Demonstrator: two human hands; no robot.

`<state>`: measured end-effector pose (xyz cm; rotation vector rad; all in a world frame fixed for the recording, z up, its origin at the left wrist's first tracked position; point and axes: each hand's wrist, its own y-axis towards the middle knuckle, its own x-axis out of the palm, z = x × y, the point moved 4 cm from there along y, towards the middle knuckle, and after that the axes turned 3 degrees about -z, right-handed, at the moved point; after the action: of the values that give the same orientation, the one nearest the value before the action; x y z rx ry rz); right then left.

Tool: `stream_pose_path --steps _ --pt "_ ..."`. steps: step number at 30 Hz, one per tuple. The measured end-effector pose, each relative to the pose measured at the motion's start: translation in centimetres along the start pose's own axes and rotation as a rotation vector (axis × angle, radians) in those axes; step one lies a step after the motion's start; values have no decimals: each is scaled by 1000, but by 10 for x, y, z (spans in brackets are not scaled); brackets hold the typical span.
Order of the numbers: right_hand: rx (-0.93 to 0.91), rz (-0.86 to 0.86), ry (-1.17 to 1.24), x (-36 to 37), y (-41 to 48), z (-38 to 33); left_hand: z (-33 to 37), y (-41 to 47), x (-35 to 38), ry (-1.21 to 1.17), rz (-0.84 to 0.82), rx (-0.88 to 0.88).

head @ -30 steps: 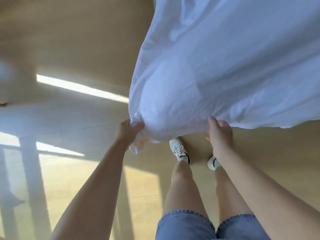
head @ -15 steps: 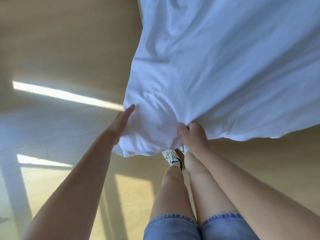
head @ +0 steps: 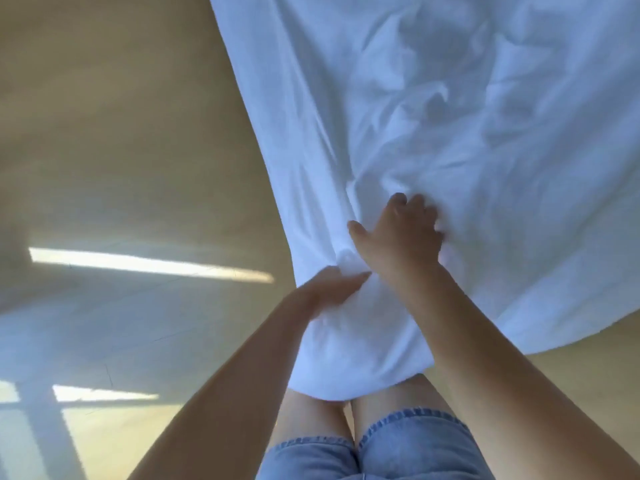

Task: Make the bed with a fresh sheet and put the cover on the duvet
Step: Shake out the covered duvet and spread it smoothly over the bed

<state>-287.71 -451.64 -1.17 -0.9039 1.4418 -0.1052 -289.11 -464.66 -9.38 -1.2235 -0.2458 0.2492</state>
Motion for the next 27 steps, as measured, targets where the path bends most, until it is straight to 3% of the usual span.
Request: stream_pose_path --steps 3,5,10,13,17,19,21,23,26,27 --pt "205 -127 -161 21 13 23 16 -2 28 -30 -73 37" --pt "235 -141 -186 35 12 34 23 -5 29 -42 9 89" --pt "269 -116 -34 46 18 15 24 -29 -13 11 85 148" --pt "308 105 139 29 -4 -9 12 -71 -52 -99 154 242" --pt "110 560 353 6 -60 -79 -36 -166 -112 -200 313 396" --pt "46 647 436 15 -79 -125 -65 -190 -148 -283 428 376" --pt "54 476 535 44 -82 -162 -94 -183 -181 -260 517 339" --pt "20 181 610 85 -73 -186 -121 -152 -207 -238 575 273" --pt "-73 -235 736 140 -64 -191 -143 -86 -222 -260 613 157" --pt "-66 -303 779 151 -67 -188 -146 -67 -222 -224 610 96"
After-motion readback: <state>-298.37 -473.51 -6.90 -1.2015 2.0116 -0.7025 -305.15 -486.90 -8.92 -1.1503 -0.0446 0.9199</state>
